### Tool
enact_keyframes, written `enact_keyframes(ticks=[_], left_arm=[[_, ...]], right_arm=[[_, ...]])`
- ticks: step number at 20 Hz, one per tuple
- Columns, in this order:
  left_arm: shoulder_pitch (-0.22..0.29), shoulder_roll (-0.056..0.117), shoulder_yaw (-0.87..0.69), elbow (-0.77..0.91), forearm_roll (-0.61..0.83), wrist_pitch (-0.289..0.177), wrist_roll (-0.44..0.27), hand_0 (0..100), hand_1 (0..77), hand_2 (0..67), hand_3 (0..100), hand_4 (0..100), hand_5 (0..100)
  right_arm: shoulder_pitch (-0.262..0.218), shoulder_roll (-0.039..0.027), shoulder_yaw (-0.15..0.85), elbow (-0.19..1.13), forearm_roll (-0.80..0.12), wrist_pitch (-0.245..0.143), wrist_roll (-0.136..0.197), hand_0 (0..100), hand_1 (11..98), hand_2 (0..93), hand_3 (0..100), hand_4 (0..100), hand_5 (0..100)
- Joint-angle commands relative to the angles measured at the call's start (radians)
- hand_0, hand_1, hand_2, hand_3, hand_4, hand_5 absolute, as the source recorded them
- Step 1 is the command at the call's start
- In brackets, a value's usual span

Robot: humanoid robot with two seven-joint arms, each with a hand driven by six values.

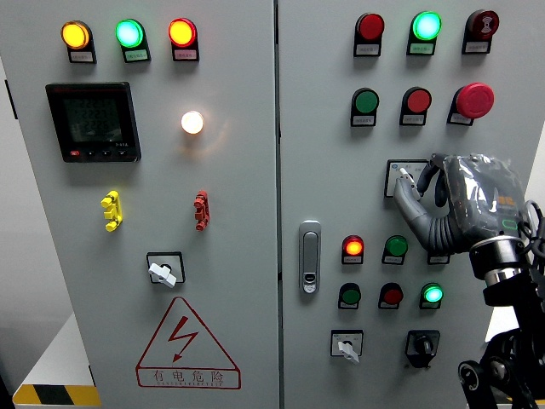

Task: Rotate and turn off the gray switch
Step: 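Twist the white knob with the right hand to the vertical position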

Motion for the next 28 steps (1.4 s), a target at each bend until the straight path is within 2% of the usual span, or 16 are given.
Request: enact_keyframes(ticks=[1, 13, 17, 18, 19, 20, 21, 24, 26, 28], left_arm=[[-0.001, 0.0, 0.0, 0.0, 0.0, 0.0, 0.0, 85, 0.0, 13.4, 19, 8, 11], [0.001, 0.0, 0.0, 0.0, 0.0, 0.0, 0.0, 85, 0.0, 13.4, 19, 8, 11], [-0.001, 0.0, 0.0, 0.0, 0.0, 0.0, 0.0, 85, 0.0, 13.4, 19, 8, 11], [-0.001, 0.0, 0.0, 0.0, 0.0, 0.0, 0.0, 85, 0.0, 13.4, 19, 8, 11], [0.001, 0.0, 0.0, 0.0, 0.0, 0.0, 0.0, 85, 0.0, 13.4, 19, 8, 11], [0.001, 0.0, 0.0, 0.0, 0.0, 0.0, 0.0, 85, 0.0, 13.4, 19, 8, 11], [-0.001, 0.0, 0.0, 0.0, 0.0, 0.0, 0.0, 85, 0.0, 13.4, 19, 8, 11], [0.001, 0.0, 0.0, 0.0, 0.0, 0.0, 0.0, 85, 0.0, 13.4, 19, 8, 11], [-0.001, 0.0, 0.0, 0.0, 0.0, 0.0, 0.0, 85, 0.0, 13.4, 19, 8, 11], [0.001, 0.0, 0.0, 0.0, 0.0, 0.0, 0.0, 85, 0.0, 13.4, 19, 8, 11]], right_arm=[[0.0, -0.0001, 0.0, 0.0, -0.001, 0.0, 0.0, 62, 33.0, 71.5, 93, 100, 100], [-0.002, 0.0014, 0.0, 0.002, 0.0, -0.002, 0.0, 68, 32.7, 74.4, 94, 100, 100], [-0.009, 0.0044, 0.005, 0.012, 0.002, -0.008, 0.006, 70, 31.1, 68.7, 94, 100, 100], [-0.012, 0.0029, 0.006, 0.018, 0.002, -0.013, 0.01, 71, 30.5, 67.4, 94, 100, 100], [-0.014, 0.0029, 0.009, 0.025, 0.003, -0.013, 0.013, 72, 29.5, 66.4, 94, 98, 100], [-0.017, 0.0029, 0.012, 0.035, 0.003, -0.013, 0.015, 72, 29.0, 65.4, 94, 91, 100], [-0.026, 0.0029, 0.015, 0.046, 0.003, -0.013, 0.017, 73, 28.7, 63.0, 94, 80, 100], [-0.046, -0.0001, 0.015, 0.074, 0.003, -0.013, 0.024, 73, 28.6, 59.0, 90, 79, 100], [-0.073, -0.0001, 0.031, 0.112, 0.002, -0.013, 0.047, 73, 28.6, 56.1, 86, 78, 99], [-0.098, -0.0001, 0.041, 0.147, 0.0, -0.011, 0.07, 73, 28.7, 53.0, 80, 71, 97]])
